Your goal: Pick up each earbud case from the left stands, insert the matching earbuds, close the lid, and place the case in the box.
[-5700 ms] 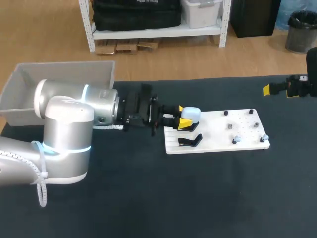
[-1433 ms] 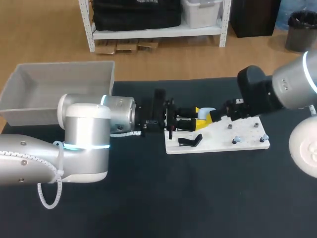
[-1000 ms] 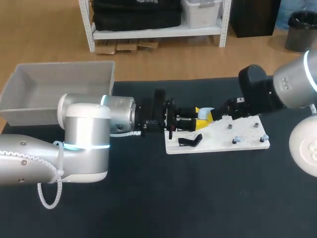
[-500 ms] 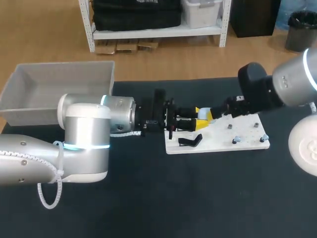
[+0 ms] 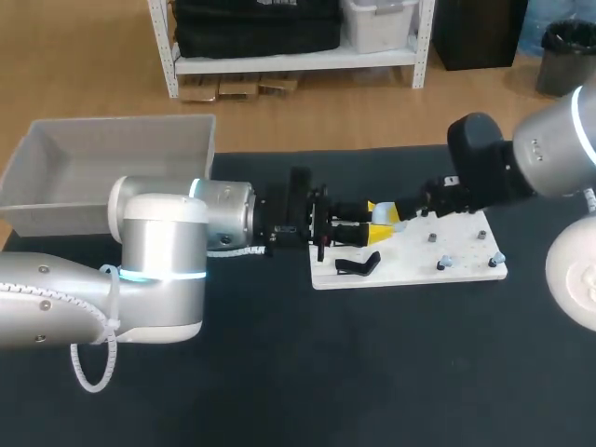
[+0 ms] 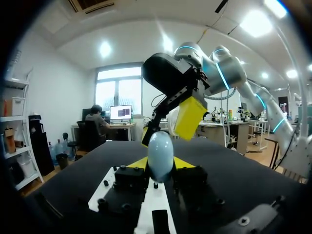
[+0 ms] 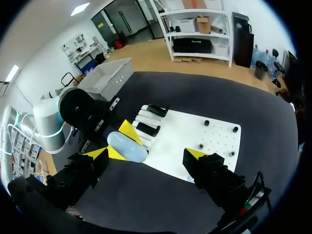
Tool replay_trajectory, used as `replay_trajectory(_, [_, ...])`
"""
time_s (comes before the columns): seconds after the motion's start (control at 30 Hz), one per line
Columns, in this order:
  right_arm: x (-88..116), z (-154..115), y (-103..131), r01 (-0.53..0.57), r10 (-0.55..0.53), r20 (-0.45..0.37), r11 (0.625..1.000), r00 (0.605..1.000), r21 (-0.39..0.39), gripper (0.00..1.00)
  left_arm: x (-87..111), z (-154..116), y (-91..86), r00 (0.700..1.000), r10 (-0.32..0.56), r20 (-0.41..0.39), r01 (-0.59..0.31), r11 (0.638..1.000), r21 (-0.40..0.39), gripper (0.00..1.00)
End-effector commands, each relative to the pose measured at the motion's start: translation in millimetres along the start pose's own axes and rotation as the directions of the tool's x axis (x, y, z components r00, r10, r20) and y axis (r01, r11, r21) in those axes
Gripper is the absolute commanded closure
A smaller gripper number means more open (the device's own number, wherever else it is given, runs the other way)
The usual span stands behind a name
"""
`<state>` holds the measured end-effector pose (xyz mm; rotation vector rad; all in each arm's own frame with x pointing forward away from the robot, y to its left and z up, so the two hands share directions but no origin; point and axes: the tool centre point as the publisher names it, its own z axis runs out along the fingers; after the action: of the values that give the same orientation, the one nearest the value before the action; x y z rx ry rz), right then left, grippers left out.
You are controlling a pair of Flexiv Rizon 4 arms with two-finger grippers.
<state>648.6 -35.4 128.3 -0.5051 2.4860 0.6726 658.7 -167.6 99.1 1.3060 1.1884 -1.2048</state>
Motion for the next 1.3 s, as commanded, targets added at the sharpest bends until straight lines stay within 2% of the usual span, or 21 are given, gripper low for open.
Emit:
replay_trajectory(0.03, [6,-7,6,0.004,-0.004,0.003,1.0,1.0,0.009,0.0,0.5,0,0.8,1.0,0.0,0.001,0.0,1.0,0.002,1.0])
replay_trajectory(0.3, [11,1,1,-0.004,0.005,-0.016,1.0,1.0,0.011,0.0,0.5,0,0.8,1.0,0.0,0.001,0.0,1.0,0.002,1.0])
replay_trajectory(1.3, [7,11,-6,-0.024,0.025,-0.018,1.0,1.0,0.013,0.0,0.5,0,0.8,1.0,0.0,0.001,0.0,1.0,0.002,1.0])
